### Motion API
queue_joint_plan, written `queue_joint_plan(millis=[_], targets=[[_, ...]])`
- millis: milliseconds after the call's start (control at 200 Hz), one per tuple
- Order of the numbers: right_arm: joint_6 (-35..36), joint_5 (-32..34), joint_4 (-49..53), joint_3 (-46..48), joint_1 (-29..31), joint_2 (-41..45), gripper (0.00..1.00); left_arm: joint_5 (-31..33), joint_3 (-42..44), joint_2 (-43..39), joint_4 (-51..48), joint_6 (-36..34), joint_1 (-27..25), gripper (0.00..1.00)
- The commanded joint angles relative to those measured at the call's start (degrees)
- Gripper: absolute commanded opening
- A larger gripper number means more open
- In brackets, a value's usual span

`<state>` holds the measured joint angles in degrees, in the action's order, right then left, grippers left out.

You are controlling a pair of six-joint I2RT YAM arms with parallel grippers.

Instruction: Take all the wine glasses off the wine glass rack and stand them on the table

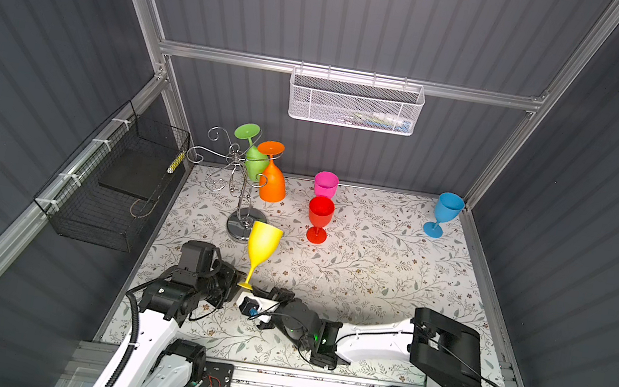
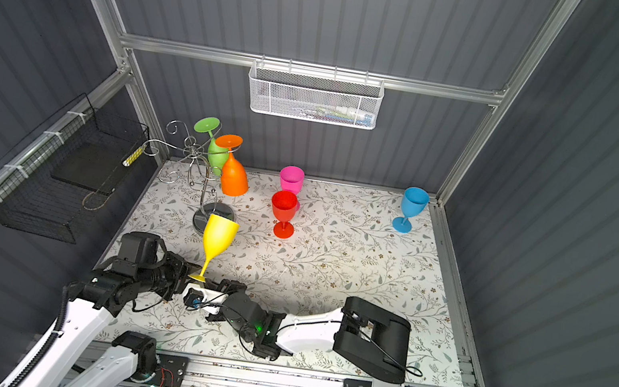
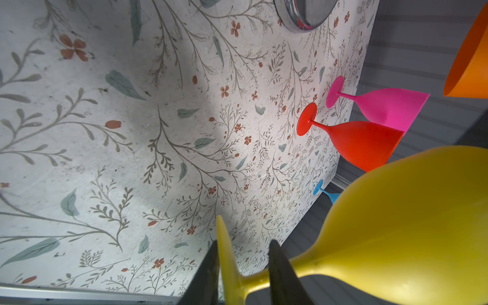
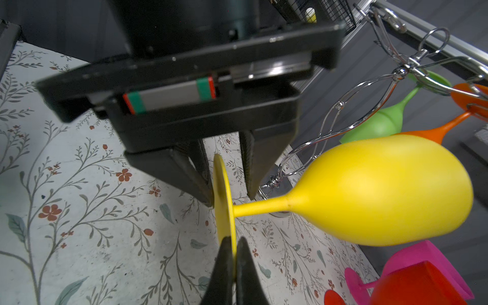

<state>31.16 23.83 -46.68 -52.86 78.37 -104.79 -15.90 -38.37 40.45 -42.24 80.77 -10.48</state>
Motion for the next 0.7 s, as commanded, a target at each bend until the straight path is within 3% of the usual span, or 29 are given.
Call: queue_joint_plan(millis=[0, 355, 695], targets=[[0.53, 0.34, -1.40, -1.61, 0.27, -1.27, 0.00, 1.04, 0.18, -0.46, -0.54, 0.00, -0.25, 0.26], [0.21, 0.45, -1.23, -1.63, 0.29, -1.11, 0.00, 1.86, 1.64, -1.75, -1.42, -0.08, -0.26, 0.17], [-0.50, 0.70, -0.71, -1.26, 0.31, -0.56, 0.11, 1.59, 5.66, -2.84, 0.87, 0.79, -0.27, 0.01]])
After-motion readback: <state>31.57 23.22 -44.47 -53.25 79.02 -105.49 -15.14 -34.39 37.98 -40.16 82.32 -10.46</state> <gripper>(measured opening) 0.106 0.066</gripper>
